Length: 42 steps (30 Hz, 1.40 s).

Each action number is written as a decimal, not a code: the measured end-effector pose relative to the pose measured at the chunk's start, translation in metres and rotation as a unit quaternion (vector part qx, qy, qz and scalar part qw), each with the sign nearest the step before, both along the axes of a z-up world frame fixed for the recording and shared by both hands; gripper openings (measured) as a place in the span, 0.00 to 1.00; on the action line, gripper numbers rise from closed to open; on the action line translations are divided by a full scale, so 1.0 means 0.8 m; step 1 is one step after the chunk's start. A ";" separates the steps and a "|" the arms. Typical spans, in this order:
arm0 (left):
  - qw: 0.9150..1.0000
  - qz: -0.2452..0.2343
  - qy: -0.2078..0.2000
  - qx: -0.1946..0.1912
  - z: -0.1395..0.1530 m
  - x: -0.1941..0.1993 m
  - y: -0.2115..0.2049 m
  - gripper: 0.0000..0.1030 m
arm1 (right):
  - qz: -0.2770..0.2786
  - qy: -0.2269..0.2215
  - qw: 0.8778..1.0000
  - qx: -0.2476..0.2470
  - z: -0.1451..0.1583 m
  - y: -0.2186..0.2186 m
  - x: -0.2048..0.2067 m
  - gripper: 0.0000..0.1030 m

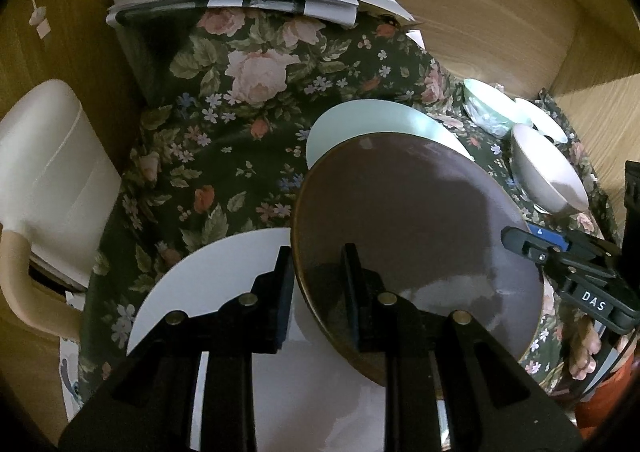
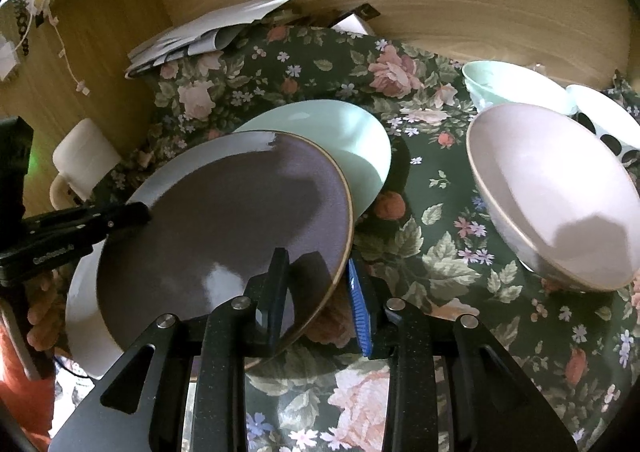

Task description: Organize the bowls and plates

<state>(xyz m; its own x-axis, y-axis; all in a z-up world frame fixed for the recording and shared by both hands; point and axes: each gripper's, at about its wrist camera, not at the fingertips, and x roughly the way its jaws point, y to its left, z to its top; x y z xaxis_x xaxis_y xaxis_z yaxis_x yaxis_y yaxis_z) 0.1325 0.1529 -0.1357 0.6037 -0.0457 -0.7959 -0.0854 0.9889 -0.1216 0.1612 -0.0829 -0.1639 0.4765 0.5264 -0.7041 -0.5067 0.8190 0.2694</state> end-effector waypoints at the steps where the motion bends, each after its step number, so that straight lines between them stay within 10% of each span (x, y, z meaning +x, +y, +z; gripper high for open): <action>1: 1.000 0.001 0.000 -0.003 -0.001 -0.001 -0.001 0.21 | -0.002 0.000 1.000 0.003 0.001 -0.002 -0.001 0.27; 42: 0.999 -0.034 -0.030 -0.008 0.022 -0.063 -0.106 0.21 | -0.055 -0.036 0.997 0.035 0.016 -0.111 -0.074 0.27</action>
